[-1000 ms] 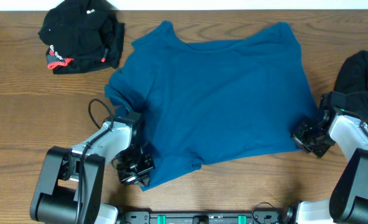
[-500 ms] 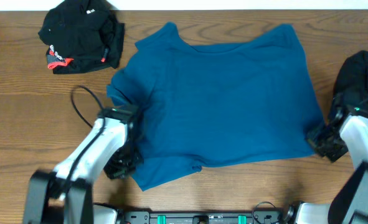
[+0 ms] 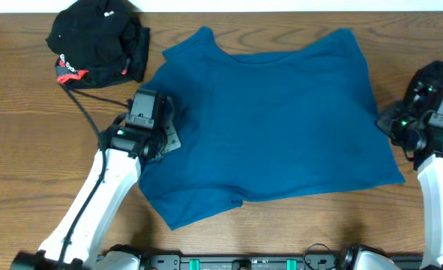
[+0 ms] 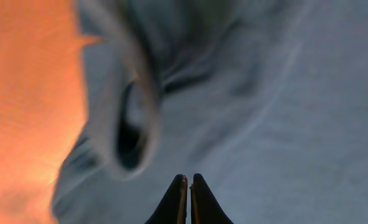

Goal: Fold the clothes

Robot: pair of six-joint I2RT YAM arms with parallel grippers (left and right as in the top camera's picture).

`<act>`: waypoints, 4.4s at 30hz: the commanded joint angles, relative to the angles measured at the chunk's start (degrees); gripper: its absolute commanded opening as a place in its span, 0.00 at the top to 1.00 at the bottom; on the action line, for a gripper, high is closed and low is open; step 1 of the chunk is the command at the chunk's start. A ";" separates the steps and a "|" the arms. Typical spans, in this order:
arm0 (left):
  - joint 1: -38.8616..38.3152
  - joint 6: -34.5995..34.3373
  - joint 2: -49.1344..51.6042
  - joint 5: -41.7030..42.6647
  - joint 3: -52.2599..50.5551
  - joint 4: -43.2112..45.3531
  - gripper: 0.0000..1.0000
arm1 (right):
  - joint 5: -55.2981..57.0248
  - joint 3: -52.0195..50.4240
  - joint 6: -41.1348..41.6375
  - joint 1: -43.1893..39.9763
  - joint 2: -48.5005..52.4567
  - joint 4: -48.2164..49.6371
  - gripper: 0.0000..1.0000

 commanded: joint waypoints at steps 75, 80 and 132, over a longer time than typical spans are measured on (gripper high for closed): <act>3.54 -3.39 -4.52 2.69 11.67 -40.72 0.38 | 10.51 0.59 -3.19 11.96 7.63 -7.78 0.01; -0.35 -10.29 -8.04 3.43 8.50 -45.55 0.19 | 10.56 0.59 -1.33 11.96 7.63 -7.78 0.01; -10.51 -24.65 -7.37 17.03 -31.91 -1.90 0.51 | 10.32 0.59 -1.51 11.52 7.63 -10.64 0.01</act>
